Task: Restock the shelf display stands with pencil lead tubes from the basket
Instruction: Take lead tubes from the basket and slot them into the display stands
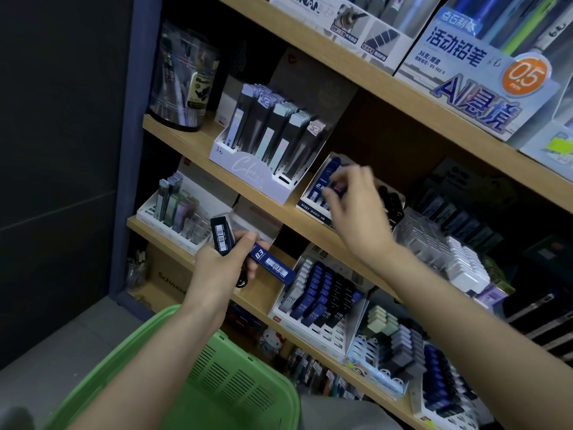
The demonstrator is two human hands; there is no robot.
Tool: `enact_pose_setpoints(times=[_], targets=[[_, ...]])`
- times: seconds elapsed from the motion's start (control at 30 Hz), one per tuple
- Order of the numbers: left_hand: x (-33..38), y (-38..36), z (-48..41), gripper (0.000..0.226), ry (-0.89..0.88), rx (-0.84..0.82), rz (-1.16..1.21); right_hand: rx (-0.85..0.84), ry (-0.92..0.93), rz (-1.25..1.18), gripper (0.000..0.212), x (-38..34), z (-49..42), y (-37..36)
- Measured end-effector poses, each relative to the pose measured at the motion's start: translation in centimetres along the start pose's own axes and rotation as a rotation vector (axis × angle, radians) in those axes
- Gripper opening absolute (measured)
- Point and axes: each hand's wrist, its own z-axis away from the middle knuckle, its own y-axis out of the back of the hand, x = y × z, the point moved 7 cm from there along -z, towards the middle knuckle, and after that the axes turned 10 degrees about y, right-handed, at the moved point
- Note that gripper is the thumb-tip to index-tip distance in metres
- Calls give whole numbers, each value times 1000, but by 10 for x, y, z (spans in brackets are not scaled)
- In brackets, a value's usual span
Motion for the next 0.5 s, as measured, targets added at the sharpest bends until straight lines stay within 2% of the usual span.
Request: enact_pose_setpoints(times=[0.1, 0.17, 0.23, 0.33, 0.5], targets=[[1, 1, 0, 17, -20, 6, 26, -415, -197, -394, 31, -24, 36, -41], [1, 2, 0, 12, -26, 12, 22, -600, -340, -673, 32, -38, 58, -60], [0, 1, -1, 8, -32, 10, -10, -620, -345, -814, 26, -46, 64, -64], [1, -6, 2, 7, -63, -61, -115, -589, -239, -775, 4, -50, 61, -62], [-5, -15, 6, 10, -61, -134, -196, -680, -200, -608, 18, -40, 65, -52]])
